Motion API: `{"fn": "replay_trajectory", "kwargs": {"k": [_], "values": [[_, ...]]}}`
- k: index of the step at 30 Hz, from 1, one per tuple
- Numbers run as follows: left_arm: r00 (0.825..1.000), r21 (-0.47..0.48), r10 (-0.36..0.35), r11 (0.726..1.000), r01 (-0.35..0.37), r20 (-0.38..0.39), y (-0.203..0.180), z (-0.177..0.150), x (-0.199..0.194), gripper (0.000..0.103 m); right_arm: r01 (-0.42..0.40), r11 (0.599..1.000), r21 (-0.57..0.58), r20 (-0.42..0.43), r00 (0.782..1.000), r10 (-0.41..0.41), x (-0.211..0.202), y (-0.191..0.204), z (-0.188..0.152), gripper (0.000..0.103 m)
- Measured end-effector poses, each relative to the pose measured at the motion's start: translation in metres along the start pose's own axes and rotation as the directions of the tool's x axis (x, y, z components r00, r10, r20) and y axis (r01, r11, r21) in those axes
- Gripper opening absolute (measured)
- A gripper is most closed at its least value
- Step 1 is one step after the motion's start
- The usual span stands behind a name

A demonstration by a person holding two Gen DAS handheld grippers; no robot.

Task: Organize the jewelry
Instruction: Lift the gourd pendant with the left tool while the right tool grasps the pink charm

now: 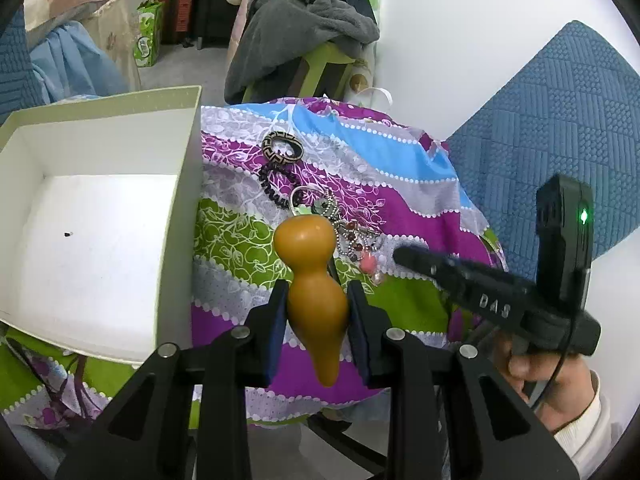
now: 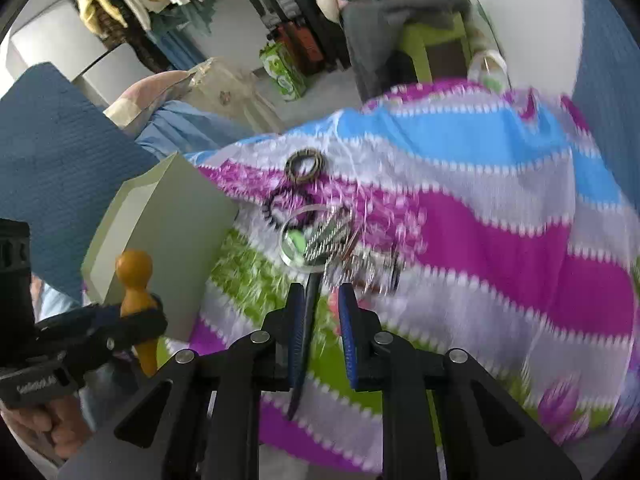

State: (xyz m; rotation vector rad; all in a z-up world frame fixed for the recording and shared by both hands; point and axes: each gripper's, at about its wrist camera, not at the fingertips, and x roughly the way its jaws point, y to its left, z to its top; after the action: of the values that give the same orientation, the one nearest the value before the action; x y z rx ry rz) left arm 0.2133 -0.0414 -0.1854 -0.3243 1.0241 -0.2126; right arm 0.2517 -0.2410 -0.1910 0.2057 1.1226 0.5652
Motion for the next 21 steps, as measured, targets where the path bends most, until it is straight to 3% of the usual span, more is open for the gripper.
{"fn": "replay_trajectory", "kwargs": {"k": [4,10,12,13,14,18,21], "values": [[1.000,0.000,0.000,1.000,0.000,-0.005,0.001,-0.001,-0.002,0.030,-0.026,0.998,0.057,-0.043,0.999,0.028,0.003,-0.002,-0.013,0.012],[1.000,0.004,0.003,1.000,-0.003,-0.010,0.001,-0.002,-0.004,0.030,0.059,0.998,-0.013,-0.033,0.998,-0.060,0.007,0.007,-0.014,0.012],[1.000,0.005,0.001,1.000,-0.001,-0.007,0.001,-0.002,-0.006,0.030,0.056,0.998,-0.027,-0.041,0.998,-0.057,0.013,0.006,-0.014,0.016],[1.000,0.006,0.002,1.000,-0.002,-0.006,0.001,-0.002,-0.006,0.030,0.060,0.997,-0.038,-0.055,0.997,-0.062,0.020,0.007,-0.014,0.027],[1.000,0.006,0.004,1.000,-0.004,-0.005,0.001,-0.002,-0.006,0.030,0.074,0.996,-0.058,-0.067,0.995,-0.078,0.027,0.009,-0.013,0.030],[1.000,0.011,0.008,1.000,-0.008,-0.005,0.001,-0.003,-0.006,0.030,0.146,0.983,-0.108,-0.087,0.984,-0.155,0.044,0.009,-0.009,0.030],[1.000,0.010,0.011,1.000,-0.011,-0.004,0.001,-0.003,-0.006,0.030,0.149,0.982,-0.118,-0.093,0.983,-0.160,0.050,0.008,-0.007,0.032]]}}
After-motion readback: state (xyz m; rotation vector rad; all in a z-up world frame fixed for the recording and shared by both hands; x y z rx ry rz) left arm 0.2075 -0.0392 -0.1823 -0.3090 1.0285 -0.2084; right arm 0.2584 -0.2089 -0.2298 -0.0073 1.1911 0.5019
